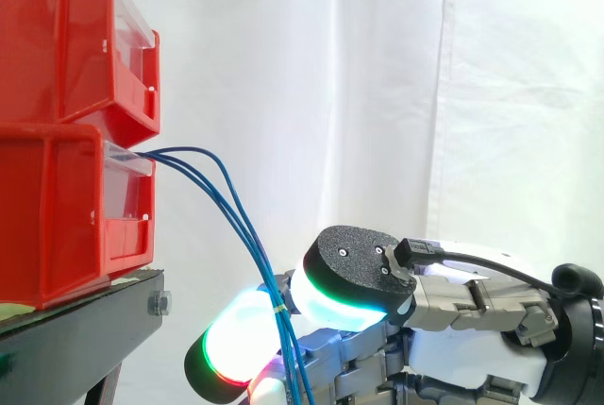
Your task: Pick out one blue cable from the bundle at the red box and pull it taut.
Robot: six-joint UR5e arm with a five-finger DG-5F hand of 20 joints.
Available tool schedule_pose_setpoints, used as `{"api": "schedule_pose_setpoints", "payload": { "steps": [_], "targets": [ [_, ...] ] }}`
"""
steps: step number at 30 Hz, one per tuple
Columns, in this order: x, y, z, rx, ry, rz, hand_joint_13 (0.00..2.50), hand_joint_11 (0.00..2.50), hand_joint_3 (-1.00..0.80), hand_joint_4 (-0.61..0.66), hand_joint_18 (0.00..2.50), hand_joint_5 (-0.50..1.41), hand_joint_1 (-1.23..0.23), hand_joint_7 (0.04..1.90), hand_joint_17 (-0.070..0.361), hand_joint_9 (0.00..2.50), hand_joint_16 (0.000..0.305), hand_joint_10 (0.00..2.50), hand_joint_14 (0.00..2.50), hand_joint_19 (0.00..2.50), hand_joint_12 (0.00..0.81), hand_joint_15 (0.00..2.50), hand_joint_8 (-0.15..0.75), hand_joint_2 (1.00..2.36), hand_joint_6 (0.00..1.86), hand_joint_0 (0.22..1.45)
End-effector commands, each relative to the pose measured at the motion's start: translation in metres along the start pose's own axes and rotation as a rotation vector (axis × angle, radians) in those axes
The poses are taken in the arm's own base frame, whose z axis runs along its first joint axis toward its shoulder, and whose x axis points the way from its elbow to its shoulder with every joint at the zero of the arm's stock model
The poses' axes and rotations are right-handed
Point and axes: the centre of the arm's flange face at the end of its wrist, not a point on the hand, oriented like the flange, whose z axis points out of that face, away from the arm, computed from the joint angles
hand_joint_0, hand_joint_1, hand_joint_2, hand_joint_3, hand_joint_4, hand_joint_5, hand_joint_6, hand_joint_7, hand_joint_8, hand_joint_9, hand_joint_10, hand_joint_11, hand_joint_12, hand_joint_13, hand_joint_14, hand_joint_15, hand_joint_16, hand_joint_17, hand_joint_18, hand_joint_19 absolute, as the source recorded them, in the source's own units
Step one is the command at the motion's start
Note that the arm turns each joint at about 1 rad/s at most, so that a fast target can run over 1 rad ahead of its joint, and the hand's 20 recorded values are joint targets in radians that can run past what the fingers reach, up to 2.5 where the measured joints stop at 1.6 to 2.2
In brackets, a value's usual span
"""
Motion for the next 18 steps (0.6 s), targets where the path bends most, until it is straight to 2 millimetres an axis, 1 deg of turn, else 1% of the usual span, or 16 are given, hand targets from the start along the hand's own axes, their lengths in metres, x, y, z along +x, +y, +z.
{"api": "schedule_pose_setpoints", "payload": {
  "steps": [1, 5, 8, 13, 15, 16, 18],
  "targets": [
    [0.0010, 0.0015, 0.0006, -0.007, 0.008, 0.001, 0.80, 0.34, -0.31, 0.17, 0.64, -0.16, -0.69, 0.81, 0.102, 0.89, 0.045, 0.01, 0.01, 0.45, 0.372, 0.35, 0.307, 1.01, 0.79, 0.61],
    [0.0009, 0.0022, 0.0013, -0.014, 0.005, 0.002, 0.82, 0.36, -0.39, 0.16, 0.67, -0.17, -0.70, 0.79, 0.103, 0.92, 0.046, 0.01, 0.01, 0.45, 0.378, 0.37, 0.311, 1.01, 0.86, 0.60],
    [0.0009, 0.0022, 0.0013, -0.014, 0.005, 0.002, 0.86, 0.43, -0.39, 0.14, 0.69, -0.17, -0.70, 0.79, 0.102, 0.98, 0.046, 0.01, 0.02, 0.46, 0.378, 0.38, 0.313, 1.01, 0.89, 0.61],
    [0.0011, 0.0023, 0.0013, -0.015, 0.007, 0.005, 0.90, 0.49, -0.28, 0.08, 0.73, -0.16, -0.70, 0.81, 0.101, 1.03, 0.045, 0.01, 0.02, 0.46, 0.381, 0.41, 0.317, 1.02, 0.93, 0.62],
    [0.0005, 0.0023, 0.0014, -0.018, 0.011, 0.005, 0.93, 0.53, -0.18, 0.04, 0.77, -0.15, -0.71, 0.85, 0.101, 1.10, 0.045, 0.02, 0.02, 0.47, 0.385, 0.43, 0.319, 1.02, 0.94, 0.62],
    [0.0018, 0.0025, 0.0013, -0.017, 0.014, 0.005, 0.94, 0.53, -0.17, 0.04, 0.77, -0.15, -0.72, 0.86, 0.101, 1.10, 0.045, 0.01, 0.02, 0.48, 0.384, 0.43, 0.317, 1.02, 0.94, 0.62],
    [0.0011, 0.0014, 0.0011, -0.017, 0.014, 0.005, 1.00, 0.54, -0.09, 0.01, 0.84, -0.13, -0.74, 0.90, 0.110, 1.17, 0.049, 0.01, 0.02, 0.46, 0.401, 0.44, 0.340, 1.02, 0.95, 0.62]
  ]
}}
